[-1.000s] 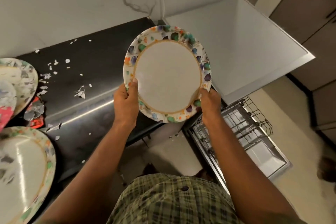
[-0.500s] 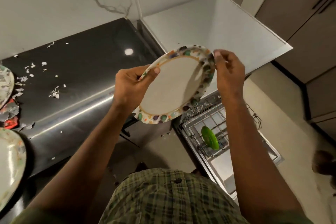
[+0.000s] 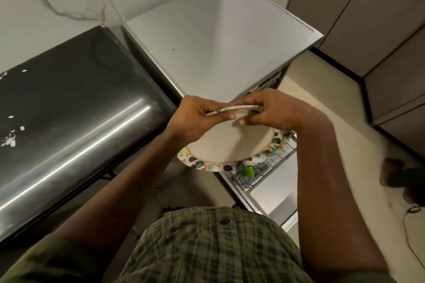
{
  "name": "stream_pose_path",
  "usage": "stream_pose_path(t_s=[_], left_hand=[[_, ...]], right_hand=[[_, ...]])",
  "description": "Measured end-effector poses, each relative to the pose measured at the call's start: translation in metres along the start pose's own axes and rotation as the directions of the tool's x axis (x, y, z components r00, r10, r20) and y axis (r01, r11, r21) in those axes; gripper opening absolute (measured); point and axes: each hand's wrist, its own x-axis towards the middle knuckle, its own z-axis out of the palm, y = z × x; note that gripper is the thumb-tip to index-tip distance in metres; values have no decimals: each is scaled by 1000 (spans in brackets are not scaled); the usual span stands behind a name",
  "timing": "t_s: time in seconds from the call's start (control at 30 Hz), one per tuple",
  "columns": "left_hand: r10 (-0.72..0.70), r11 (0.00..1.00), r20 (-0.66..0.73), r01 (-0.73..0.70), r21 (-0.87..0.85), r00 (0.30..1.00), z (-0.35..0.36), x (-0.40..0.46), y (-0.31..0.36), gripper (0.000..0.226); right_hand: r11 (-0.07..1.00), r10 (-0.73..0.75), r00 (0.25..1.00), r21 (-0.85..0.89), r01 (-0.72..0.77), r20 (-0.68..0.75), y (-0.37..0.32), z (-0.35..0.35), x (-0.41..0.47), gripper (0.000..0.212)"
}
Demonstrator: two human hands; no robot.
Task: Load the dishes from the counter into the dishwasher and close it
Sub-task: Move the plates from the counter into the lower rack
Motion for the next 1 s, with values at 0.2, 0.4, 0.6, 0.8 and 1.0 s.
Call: stream_pose_path(t_s=[0.2, 0.4, 0.6, 0.8, 1.0], left_hand=[[-29, 996, 105, 20, 85, 994, 64, 36, -5, 19], [-204, 927, 326, 75, 369, 923, 98, 72, -32, 21], [-238, 913, 496, 17, 408, 835, 158, 116, -38, 30], [-177, 937, 629, -66, 344, 757, 230, 154, -62, 31], [-276, 928, 485, 99, 359, 830, 294, 177, -129, 23]], right_hand=[[988, 156, 975, 39, -152, -157, 79, 1, -15, 17], [943, 279, 912, 265, -202, -300, 149, 11, -33, 23], [874, 435, 818, 397, -282, -376, 200, 32, -45, 29], [745, 645, 676, 491, -452, -355, 249, 78, -25, 39], [552, 804, 455, 763, -336, -382, 303, 136, -8, 48]])
